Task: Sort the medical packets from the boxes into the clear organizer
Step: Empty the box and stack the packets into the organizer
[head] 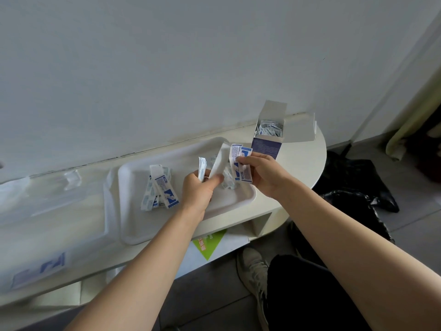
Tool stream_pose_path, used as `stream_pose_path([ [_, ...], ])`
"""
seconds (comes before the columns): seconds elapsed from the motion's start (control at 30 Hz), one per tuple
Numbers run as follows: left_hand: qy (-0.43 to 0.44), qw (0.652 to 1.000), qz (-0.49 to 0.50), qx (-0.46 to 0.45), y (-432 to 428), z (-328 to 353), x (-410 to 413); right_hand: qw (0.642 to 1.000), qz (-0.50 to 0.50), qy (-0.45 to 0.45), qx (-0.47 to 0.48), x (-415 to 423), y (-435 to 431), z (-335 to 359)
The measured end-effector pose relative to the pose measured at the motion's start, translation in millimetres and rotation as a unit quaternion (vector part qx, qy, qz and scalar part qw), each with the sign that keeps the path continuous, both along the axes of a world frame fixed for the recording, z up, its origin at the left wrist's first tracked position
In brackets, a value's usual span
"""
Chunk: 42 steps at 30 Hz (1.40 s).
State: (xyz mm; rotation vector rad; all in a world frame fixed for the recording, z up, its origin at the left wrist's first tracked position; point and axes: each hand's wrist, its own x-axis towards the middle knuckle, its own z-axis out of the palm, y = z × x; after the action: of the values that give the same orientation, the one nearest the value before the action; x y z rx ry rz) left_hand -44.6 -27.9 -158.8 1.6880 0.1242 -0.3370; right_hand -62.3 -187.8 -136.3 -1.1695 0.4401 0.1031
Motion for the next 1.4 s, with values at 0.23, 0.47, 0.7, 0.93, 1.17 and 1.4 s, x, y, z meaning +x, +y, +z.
stream_pose_path([
  [0.23,0.036,0.996,-0.059,-0.061,6.2,7.2,0.5,0.996,0.023,-0.034,0.078,4.0,7.2,5.6],
  [0.47,0.161,0.957,-0.138,-0.196,20.2,9.3,-0.3,0.989,0.104,-0.027,0.105,1.6,14.8,11.9],
  [0.7,0.048,0.985,0.013,-0.162,18.3,4.9,5.0,0.993,0.058,-0.007,0.099,3.0,12.2,10.4],
  [0.93,0.063,0.986,-0.077,-0.131,15.0,4.5,2.0,0.993,0.084,0.007,0.08,1.2,15.9,10.7],
  [1.17,0.083,0.984,-0.127,-0.095,0.5,11.1,9.6,0.999,0.026,-0.014,0.015,1.2,14.5,13.3],
  [1.4,0.055,0.998,-0.021,0.012,-27.8,8.4,36.3,0.99,-0.094,0.015,-0.107,8.1,13.5,7.3],
])
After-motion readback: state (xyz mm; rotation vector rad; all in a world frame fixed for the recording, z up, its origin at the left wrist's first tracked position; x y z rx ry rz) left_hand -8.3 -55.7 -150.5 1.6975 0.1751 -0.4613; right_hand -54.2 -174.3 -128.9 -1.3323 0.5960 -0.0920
